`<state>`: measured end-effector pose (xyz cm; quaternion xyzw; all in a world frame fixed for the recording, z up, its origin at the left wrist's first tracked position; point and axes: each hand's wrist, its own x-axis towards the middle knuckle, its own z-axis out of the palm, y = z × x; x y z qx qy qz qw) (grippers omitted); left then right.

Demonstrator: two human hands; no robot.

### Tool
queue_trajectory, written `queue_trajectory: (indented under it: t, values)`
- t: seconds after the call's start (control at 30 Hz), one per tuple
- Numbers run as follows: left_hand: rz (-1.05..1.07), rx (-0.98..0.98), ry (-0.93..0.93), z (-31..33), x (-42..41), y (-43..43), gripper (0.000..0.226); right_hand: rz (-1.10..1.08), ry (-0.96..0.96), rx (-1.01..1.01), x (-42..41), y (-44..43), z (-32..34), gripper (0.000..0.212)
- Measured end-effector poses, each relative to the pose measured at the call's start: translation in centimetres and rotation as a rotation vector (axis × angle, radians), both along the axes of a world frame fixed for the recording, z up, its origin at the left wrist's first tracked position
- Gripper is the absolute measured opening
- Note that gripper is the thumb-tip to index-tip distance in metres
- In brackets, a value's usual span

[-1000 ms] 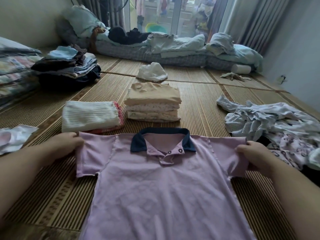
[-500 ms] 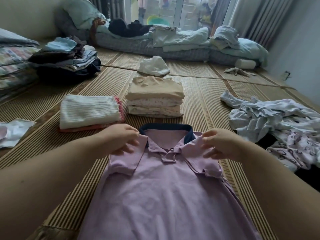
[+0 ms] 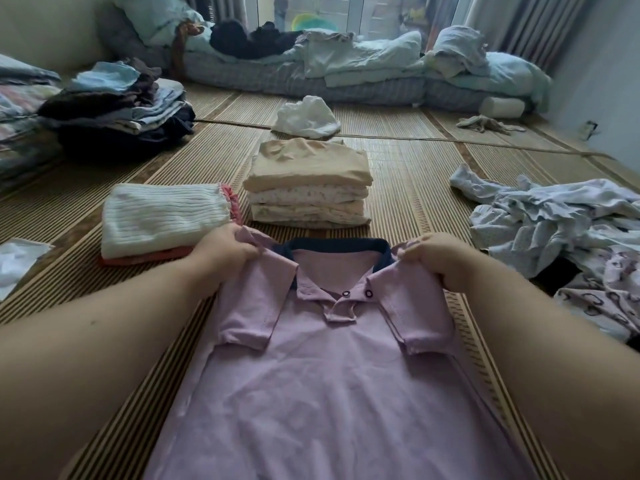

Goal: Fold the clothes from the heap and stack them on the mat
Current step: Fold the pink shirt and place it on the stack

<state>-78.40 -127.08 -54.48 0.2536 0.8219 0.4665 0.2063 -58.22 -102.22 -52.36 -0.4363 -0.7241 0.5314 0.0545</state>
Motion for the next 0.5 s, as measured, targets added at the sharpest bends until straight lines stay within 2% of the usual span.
queue_trajectory:
  t: [0.07,0.17,0.23,0.4,0.5]
  values:
    - [-0.027,0.081,-0.041,0.9,-0.7,0.4,0.027,-0.044,0.118,-0.088,0.2,1.0,0.8,0.018]
    - [0.040,0.174,-0.021,2.7,-1.9,1.2,0.022,-0.068,0.280,-0.078,0.1,2.5,2.4,0.042]
    - [0.116,0.272,-0.018,4.5,-2.7,1.7,0.019,-0.094,0.424,-0.061,0.1,3.1,3.8,0.048]
    - [0.059,0.466,0.036,8.1,-2.4,1.4,0.015,-0.078,0.589,0.160,2.4,2.2,7.2,0.037]
    - [-0.032,0.413,0.166,7.5,-0.2,-1.4,0.020,0.020,0.571,0.359,6.2,-0.3,7.3,0.027]
